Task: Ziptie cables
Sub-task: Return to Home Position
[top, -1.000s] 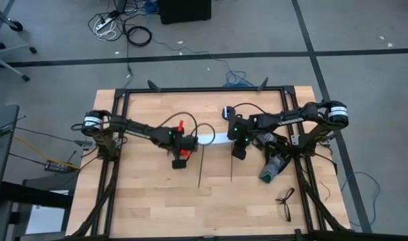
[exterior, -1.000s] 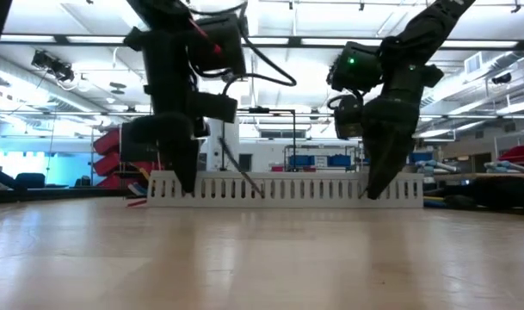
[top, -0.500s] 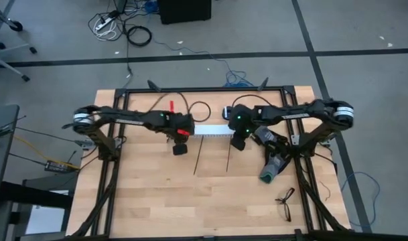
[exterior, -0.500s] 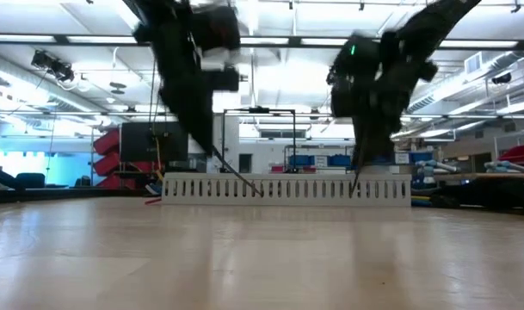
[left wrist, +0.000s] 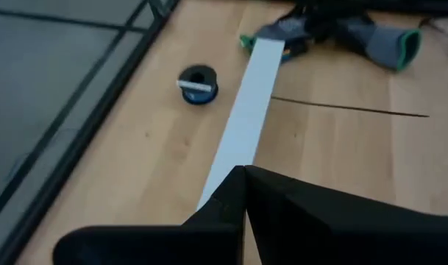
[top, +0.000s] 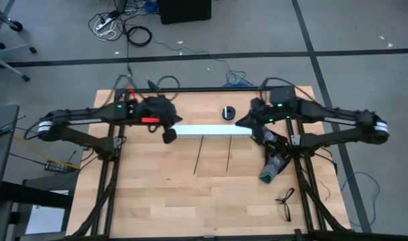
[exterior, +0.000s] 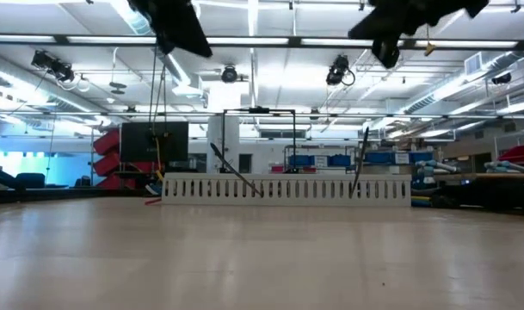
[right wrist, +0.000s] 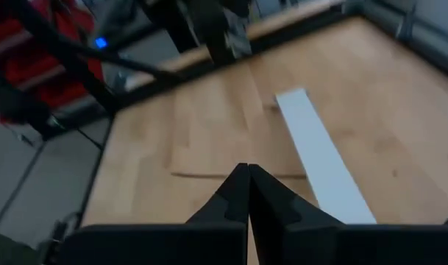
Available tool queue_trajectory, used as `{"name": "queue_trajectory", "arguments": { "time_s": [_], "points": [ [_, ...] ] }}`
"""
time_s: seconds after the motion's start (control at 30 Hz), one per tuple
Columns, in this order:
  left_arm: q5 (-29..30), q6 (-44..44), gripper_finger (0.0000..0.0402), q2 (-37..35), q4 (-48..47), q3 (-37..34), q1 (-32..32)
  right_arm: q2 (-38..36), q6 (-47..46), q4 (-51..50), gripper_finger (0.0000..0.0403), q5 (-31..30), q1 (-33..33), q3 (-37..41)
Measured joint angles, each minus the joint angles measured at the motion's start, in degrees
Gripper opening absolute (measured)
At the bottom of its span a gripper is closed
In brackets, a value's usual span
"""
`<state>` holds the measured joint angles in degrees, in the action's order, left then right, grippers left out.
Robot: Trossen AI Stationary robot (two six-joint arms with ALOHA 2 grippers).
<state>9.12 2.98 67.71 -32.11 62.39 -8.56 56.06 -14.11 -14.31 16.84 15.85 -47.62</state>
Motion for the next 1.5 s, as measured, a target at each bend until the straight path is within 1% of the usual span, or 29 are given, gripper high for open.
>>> {"name": "queue_trajectory", "arguments": {
  "time_s": [0.23,0.4,0.53,0.63,0.77,0.87,1.0,1.13,1.3,1.5],
  "points": [
    [0.23,-1.57,0.0,-8.58,-3.66,0.02,0.02,-9.8,-1.33,0.23,0.0,-1.3,-2.15,0.0],
    [0.27,-2.34,0.0,-14.8,-5.3,-0.75,0.05,-13.42,-1.39,0.03,0.0,-6.27,-5.14,0.0],
    [0.36,-0.71,0.0,-21.97,-4.59,-5.02,0.04,-14.76,-1.33,-0.19,0.0,-9.62,-7.74,0.0],
    [0.54,2.47,0.0,-27.79,-2.7,-10.04,0.07,-15.43,-1.26,-0.94,0.0,-13.1,-9.51,0.0],
    [0.68,7.86,0.0,-35.64,2.59,-18.24,0.07,-17.02,-0.87,-4.05,0.0,-17.87,-11.44,0.28],
    [0.68,9.73,0.0,-40.83,8.0,-24.31,0.07,-19.83,-0.86,-3.84,0.0,-18.84,-12.5,2.27],
    [0.68,10.78,0.0,-45.16,14.83,-30.71,0.07,-25.87,-2.6,-2.63,0.0,-19.7,-13.14,7.48],
    [0.68,10.76,0.0,-47.19,22.92,-36.0,0.07,-33.19,-4.55,1.05,0.0,-20.33,-13.2,14.61],
    [0.68,10.97,0.0,-47.74,32.78,-41.67,0.07,-41.71,-5.88,5.32,0.0,-20.32,-13.18,23.12],
    [0.68,11.4,0.0,-47.72,43.63,-48.31,0.07,-49.04,-7.44,5.54,0.0,-20.28,-13.18,30.02]
  ]
}}
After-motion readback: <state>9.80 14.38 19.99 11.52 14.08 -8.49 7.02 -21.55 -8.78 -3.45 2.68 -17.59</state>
